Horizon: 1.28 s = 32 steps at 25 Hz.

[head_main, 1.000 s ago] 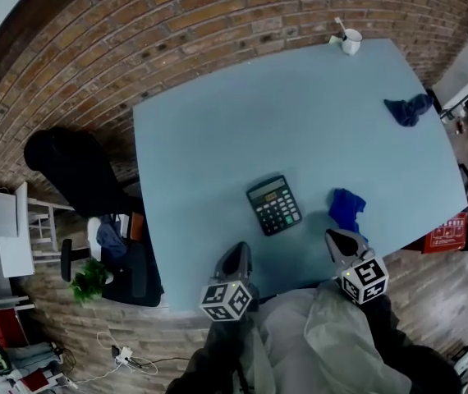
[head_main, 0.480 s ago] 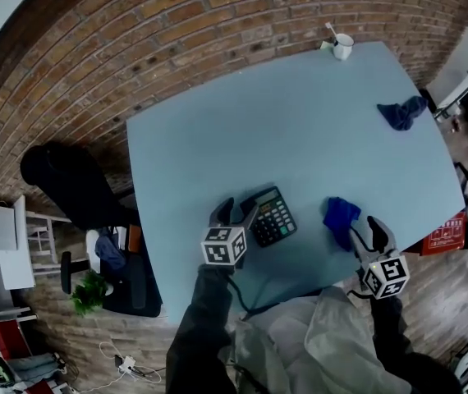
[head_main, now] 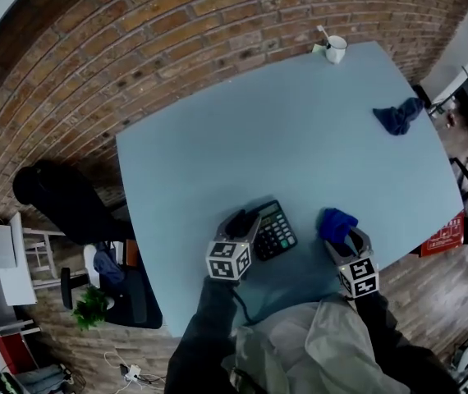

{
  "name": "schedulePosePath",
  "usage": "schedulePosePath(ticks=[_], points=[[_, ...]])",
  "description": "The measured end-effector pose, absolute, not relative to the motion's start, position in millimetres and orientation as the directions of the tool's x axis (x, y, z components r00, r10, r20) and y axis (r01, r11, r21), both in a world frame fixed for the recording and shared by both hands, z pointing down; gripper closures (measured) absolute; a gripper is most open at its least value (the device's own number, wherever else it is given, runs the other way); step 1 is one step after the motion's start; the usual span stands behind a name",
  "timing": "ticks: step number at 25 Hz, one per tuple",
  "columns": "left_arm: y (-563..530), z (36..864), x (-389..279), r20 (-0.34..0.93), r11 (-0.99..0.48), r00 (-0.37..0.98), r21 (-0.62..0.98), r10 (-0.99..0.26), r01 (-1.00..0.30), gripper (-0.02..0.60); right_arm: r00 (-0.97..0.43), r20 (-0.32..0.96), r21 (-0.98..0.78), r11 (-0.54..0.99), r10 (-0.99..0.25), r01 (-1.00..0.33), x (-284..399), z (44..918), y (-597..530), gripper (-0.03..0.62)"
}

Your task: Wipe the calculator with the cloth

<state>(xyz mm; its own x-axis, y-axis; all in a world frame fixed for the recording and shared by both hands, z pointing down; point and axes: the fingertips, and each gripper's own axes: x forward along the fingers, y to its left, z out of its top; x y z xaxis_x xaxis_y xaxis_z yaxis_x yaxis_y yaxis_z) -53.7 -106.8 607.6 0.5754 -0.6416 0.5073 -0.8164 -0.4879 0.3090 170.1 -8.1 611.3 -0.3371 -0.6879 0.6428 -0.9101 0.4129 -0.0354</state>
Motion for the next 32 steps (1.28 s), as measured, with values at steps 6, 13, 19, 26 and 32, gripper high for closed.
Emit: schedulePosePath(ticks=[6,13,19,26,32], points=[[-92.1,598.0,-63.9,0.409,-0.406,0.649,0.537,-0.641,-0.740,0.483,-0.228,0.585,0.268,0.450,-0.778,-0.852,155.3,578.0,-28.2,0.338],[-86.2,588.0,-65.2,0.312,-0.353,0.675,0.665,-0.669,-0.658,0.526,-0.258,0.691,0.165,0.495,-0.675,-0.853,143.1,627.8,-57.2,0.350],[-70.7,584.2,-75.1,0.276,-0.264,0.653,0.753,-0.705,-0.603,0.531,-0.487,0.551,-0.163,0.485,-0.678,-0.859,122.4,593.3,-47.6,0.459],[-52.2,544.1,-70.0,0.144,-0.235,0.628,0.846,-0.765,-0.479,0.528,-0.815,0.435,-0.122,0.872,-0.382,-0.474,-24.2,516.6,16.5,0.464],[-20.9,504.6,-72.0,0.093,-0.316,0.656,0.820,-0.749,-0.477,0.528,-0.689,0.446,0.030,0.779,-0.571,-0.626,19.9,499.9,-34.2,0.465]])
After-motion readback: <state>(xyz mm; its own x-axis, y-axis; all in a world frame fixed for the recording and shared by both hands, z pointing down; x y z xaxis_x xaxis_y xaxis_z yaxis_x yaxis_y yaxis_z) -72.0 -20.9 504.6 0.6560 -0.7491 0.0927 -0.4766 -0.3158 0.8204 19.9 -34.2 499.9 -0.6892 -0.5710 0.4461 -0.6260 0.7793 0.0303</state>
